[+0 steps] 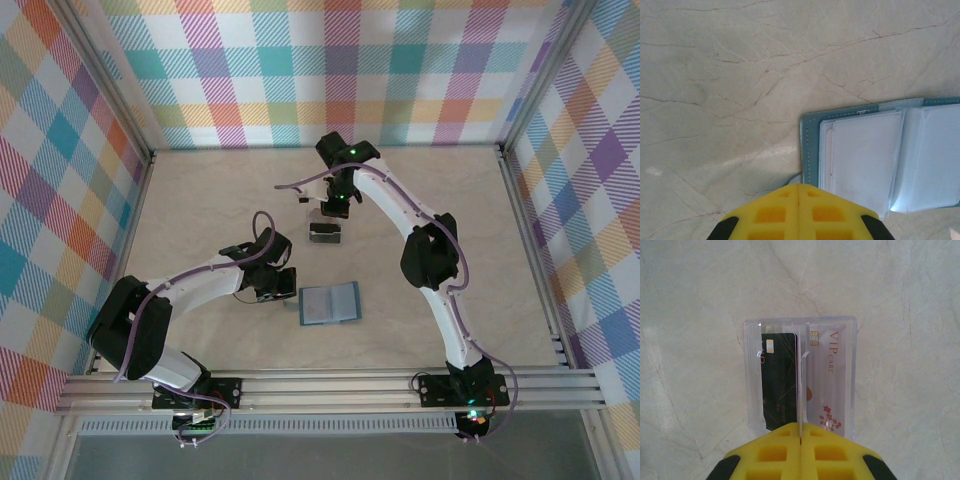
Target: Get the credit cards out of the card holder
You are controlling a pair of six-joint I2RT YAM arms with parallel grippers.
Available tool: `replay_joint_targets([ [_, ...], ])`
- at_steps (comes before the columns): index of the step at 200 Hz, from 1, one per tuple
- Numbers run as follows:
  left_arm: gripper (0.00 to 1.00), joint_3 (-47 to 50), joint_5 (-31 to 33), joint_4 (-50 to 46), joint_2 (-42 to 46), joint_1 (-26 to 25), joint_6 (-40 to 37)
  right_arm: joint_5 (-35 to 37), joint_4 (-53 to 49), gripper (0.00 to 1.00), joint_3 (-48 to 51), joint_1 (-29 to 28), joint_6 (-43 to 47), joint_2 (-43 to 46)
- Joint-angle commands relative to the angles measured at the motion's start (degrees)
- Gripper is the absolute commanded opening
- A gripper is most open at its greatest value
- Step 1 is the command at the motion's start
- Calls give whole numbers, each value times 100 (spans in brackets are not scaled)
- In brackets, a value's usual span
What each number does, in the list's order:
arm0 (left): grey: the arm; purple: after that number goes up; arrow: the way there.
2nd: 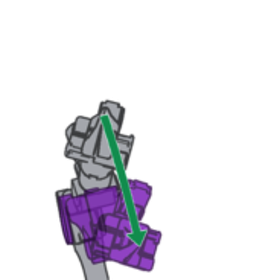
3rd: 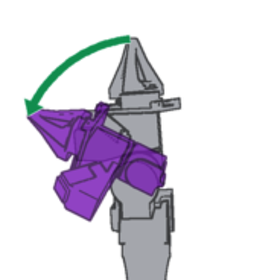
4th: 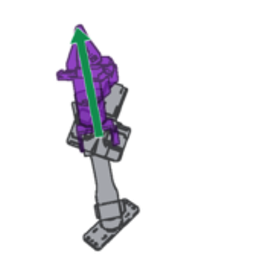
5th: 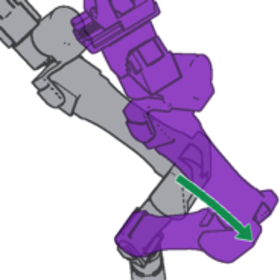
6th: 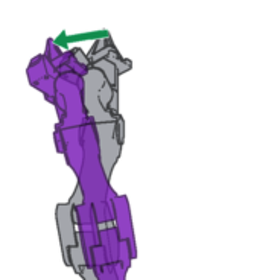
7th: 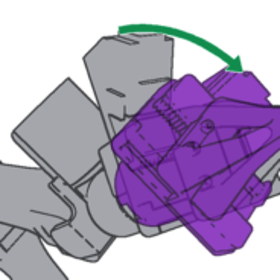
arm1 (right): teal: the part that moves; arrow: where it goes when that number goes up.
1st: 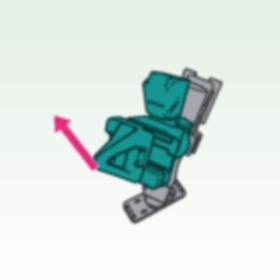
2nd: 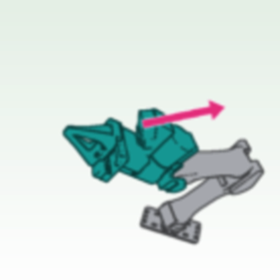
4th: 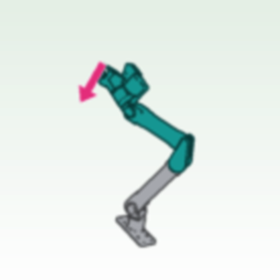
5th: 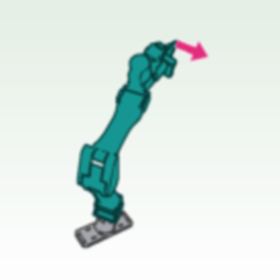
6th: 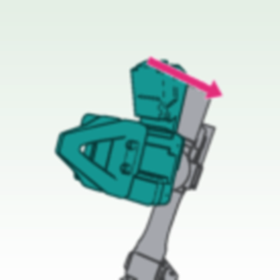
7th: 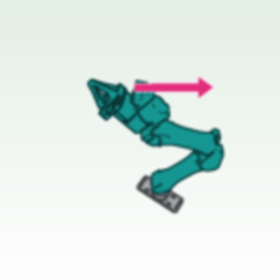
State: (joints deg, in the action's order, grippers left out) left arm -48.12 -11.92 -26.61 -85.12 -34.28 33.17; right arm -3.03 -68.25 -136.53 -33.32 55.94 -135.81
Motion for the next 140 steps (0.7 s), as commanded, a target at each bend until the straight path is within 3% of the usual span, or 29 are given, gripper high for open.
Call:
replay_joint_targets([
  [1,4,-20,-30,-19,-32,53,-66,-150,23,0,-193,45,-84,282],
  [90,4,-42,-27,-35,-33,54,-73,-304,42,0,-189,45,-68,522],
  [140,5,-50,-73,20,-67,53,-37,-33,144,0,-75,45,71,498],
])
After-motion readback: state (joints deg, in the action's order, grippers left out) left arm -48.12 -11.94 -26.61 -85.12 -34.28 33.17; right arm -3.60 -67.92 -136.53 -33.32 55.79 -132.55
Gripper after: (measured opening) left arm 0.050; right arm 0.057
